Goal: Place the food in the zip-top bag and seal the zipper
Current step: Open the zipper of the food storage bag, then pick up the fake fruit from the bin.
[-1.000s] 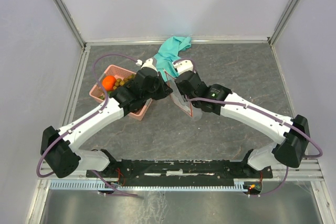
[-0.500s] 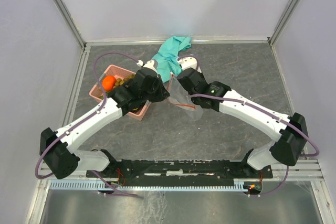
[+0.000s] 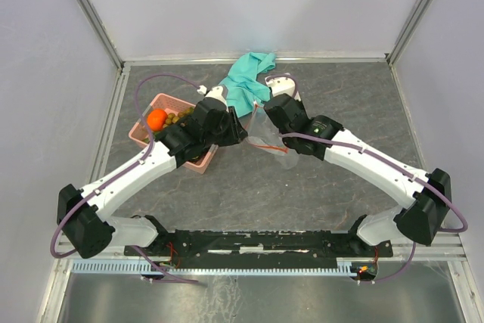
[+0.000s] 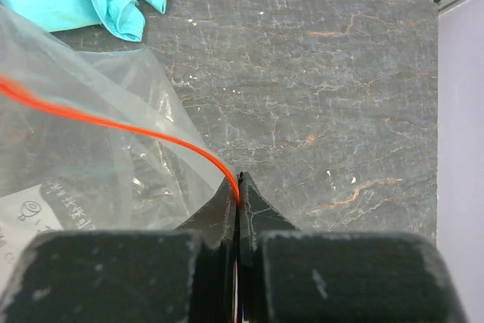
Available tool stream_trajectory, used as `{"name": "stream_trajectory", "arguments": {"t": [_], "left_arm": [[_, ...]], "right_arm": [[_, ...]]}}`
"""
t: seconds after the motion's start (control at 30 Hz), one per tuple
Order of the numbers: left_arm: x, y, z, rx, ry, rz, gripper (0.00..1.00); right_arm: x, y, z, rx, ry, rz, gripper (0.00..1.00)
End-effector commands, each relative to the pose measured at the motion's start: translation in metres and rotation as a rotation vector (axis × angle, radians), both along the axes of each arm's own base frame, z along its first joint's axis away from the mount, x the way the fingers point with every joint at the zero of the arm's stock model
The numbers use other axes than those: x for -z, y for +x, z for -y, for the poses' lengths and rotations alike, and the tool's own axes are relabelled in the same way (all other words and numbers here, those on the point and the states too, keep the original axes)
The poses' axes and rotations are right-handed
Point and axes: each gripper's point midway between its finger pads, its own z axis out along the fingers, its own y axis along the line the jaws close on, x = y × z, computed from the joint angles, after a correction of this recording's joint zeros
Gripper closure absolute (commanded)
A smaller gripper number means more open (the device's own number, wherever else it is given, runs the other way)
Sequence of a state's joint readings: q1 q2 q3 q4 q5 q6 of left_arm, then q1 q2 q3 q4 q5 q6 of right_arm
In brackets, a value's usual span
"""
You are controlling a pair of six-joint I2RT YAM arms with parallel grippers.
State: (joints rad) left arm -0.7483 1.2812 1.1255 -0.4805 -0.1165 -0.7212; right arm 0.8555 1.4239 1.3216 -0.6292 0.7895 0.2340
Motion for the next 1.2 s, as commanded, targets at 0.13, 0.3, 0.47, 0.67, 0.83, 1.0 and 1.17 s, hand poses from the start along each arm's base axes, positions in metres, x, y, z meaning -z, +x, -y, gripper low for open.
{"name": "stream_trajectory", "arguments": {"t": [0.13, 0.3, 0.47, 0.67, 0.83, 1.0, 1.17], "left_arm": [[-0.037, 0.016, 0.000, -0.035, -0.074, 0.127, 0.28], [-0.042, 0.010, -0.027, -0.107, -0.045, 0.154, 0.02], [-0.034, 0.005, -0.069, -0.194, 0.061, 0.166, 0.00], [-0.018, 0.004, -0.127, -0.326, 0.230, 0.136, 0.00], [0.012, 0.013, -0.164, -0.368, 0.283, 0.020, 0.00], [0.039, 0.023, -0.184, -0.328, 0.354, -0.078, 0.00], [0.069, 0.025, -0.189, -0.256, 0.390, -0.197, 0.00]], "right_arm": [[-0.013, 0.010, 0.012, 0.034, -0.081, 0.073, 0.98], [-0.009, 0.011, 0.012, 0.029, -0.109, 0.076, 0.98], [-0.007, 0.013, 0.009, 0.018, -0.115, 0.071, 0.98], [-0.003, 0.012, 0.008, 0.012, -0.118, 0.064, 0.98], [0.002, 0.012, 0.006, 0.003, -0.119, 0.054, 0.98], [0.005, 0.012, 0.004, -0.008, -0.108, 0.045, 0.98], [0.009, 0.011, 0.001, -0.016, -0.101, 0.036, 0.98]]}}
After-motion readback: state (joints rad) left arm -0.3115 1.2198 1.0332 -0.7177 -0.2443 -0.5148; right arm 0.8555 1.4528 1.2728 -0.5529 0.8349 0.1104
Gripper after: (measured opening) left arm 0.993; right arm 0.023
